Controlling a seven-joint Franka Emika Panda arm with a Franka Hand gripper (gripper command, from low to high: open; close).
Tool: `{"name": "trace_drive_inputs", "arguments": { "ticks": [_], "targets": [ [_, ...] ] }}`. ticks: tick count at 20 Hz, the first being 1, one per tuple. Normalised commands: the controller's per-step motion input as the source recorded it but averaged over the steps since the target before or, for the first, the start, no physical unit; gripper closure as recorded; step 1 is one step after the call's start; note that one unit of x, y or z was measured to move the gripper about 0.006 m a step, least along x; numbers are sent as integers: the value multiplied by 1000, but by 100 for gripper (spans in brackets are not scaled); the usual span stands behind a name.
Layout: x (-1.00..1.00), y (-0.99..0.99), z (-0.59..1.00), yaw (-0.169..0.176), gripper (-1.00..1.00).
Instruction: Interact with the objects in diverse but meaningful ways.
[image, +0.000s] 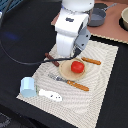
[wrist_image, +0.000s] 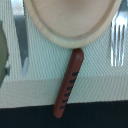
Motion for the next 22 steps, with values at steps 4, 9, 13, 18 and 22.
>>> {"name": "trace_drive_inputs", "arguments": {
  "ticks": [4,9,13,18,22],
  "targets": [
    [-597,-49,-250,-130,-100],
    [-659,-83,-390,-115,-100],
    [-640,-27,-461,-82,-100],
    [-634,-15,-597,-45,-100],
    [-642,-1,-642,-37,-100]
  ]
}}
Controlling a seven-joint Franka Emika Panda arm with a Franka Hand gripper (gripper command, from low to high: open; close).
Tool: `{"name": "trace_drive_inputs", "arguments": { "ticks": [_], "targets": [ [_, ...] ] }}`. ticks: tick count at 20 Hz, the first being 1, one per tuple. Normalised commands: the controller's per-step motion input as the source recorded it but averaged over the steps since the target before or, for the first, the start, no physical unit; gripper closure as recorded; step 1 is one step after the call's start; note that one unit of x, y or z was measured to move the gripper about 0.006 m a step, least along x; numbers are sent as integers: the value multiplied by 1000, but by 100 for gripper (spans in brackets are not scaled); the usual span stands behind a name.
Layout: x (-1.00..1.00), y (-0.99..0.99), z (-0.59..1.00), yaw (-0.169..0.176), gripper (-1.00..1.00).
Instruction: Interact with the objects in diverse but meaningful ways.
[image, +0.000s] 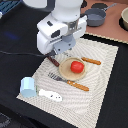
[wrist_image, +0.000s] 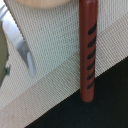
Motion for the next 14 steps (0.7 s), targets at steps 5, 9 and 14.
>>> {"name": "trace_drive_inputs", "arguments": {
  "ticks": [5,9,14],
  "targets": [
    [-661,0,-648,-37,-100],
    [-688,0,-658,-35,100],
    [-509,-2,-371,-21,100]
  ]
}}
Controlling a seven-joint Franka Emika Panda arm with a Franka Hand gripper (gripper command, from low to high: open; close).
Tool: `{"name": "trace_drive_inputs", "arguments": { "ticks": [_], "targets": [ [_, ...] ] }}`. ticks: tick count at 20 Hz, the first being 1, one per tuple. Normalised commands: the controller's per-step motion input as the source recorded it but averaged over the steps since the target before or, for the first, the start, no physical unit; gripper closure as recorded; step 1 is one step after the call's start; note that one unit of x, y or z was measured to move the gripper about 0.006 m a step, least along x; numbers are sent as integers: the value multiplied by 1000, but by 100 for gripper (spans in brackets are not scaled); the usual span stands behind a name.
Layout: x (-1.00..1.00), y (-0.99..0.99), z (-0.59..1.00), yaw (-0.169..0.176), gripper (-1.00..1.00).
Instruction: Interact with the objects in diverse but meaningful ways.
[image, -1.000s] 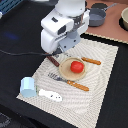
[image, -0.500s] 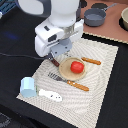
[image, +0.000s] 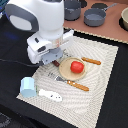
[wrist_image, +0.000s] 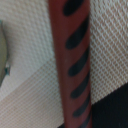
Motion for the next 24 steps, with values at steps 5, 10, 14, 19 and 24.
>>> {"name": "trace_drive_inputs", "arguments": {
  "ticks": [5,10,14,19,24],
  "targets": [
    [-4,0,301,-11,100],
    [3,68,298,3,100],
    [176,476,751,88,100],
    [302,778,711,134,100],
    [127,541,93,129,100]
  ]
}}
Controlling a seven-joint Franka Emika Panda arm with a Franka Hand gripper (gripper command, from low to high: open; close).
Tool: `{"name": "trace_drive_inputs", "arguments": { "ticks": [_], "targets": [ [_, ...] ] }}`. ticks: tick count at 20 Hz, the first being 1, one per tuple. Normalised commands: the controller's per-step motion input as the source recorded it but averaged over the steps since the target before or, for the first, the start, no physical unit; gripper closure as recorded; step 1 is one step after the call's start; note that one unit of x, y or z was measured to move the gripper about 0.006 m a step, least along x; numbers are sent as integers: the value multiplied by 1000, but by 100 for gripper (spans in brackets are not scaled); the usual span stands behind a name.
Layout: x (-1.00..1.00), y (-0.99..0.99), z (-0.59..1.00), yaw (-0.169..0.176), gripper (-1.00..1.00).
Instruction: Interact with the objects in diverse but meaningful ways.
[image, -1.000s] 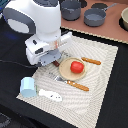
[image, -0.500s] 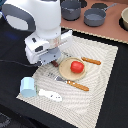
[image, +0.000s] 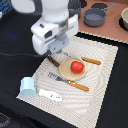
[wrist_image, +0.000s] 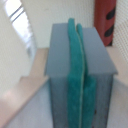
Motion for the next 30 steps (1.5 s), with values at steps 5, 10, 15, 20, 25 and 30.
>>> {"name": "trace_drive_inputs", "arguments": {
  "ticks": [5,10,15,20,25,30],
  "targets": [
    [-21,83,83,20,-100],
    [-105,-175,-27,0,-100],
    [-205,-301,89,-30,-100],
    [-258,-416,47,-81,-100],
    [-359,-468,-190,-76,-100],
    [-270,-255,-484,-45,-100]
  ]
}}
